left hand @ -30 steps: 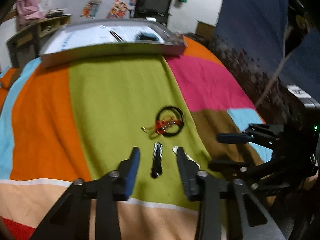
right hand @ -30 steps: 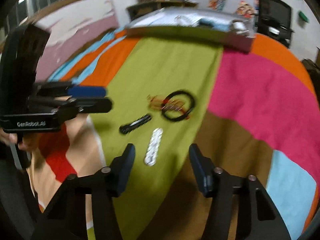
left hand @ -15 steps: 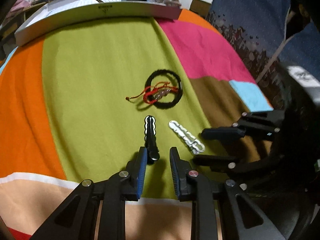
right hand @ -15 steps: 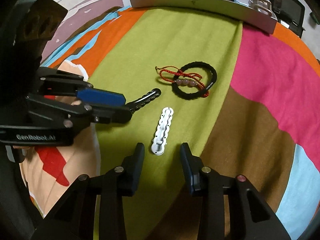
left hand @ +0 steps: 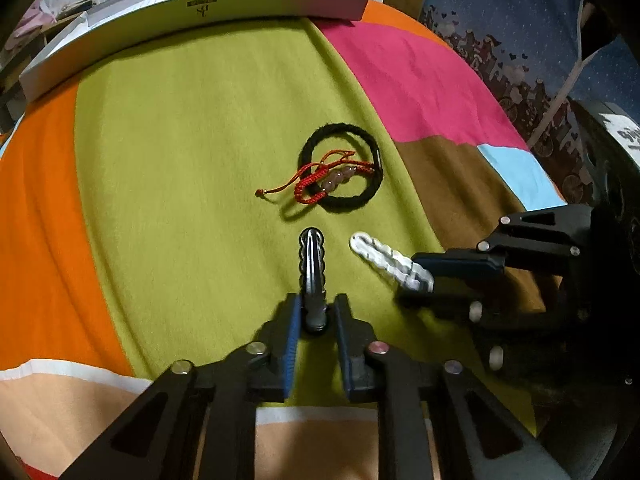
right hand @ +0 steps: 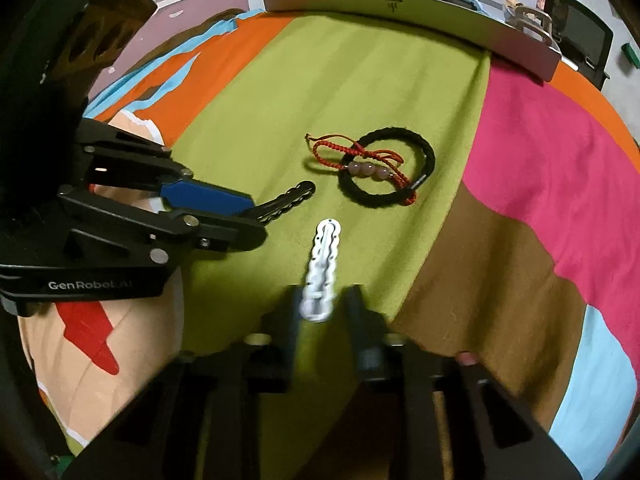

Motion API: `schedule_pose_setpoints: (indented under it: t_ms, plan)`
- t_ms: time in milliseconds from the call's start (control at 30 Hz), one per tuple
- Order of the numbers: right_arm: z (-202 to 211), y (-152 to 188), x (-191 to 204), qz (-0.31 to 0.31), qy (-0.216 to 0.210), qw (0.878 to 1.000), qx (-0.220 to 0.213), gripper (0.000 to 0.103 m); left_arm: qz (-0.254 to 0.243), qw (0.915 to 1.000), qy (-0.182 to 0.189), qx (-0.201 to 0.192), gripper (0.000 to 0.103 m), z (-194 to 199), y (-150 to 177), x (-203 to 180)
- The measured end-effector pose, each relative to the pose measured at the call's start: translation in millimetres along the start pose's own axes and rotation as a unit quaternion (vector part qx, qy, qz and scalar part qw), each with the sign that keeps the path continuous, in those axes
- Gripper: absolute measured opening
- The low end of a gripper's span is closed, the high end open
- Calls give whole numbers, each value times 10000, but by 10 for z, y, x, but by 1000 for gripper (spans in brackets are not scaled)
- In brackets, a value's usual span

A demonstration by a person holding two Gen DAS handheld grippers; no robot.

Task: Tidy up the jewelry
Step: 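Close the left tool on the black hair clip while the right tool grasps the white plastic clip, then carry both clips onto the silver tray and open both tools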

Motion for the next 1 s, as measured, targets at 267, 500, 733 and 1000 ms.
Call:
schedule_pose_setpoints:
  t_ms: [267,500,733,1000]
  plan:
    - [193,-36,-54,121,282,9983,-500,13,165,9997,-59,-176,15,148,-26,49]
    - [640,-211,-141,195,742,9846,-1568,13,509,9935,-247,-983,15,532,-193,157]
    - [947,-804,-336,-146,1106,9549,-2751,13,930,9696,-677,-2162,14,981,-684,499]
    - [789,-1680,-750,-683,1097,9394,-3176,13,1416,9542,-886,-2482,14,864,-1467,1087]
Point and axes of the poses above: each gripper's, at about its wrist camera, not at the fingertips, and z roughly against the way its jaws point, x to its left, y to its underside, the point moved 1 cm from there along -z, roughly the way its jaws point, and after that the axes turned 5 degrees about -z, right-handed, at the moved point
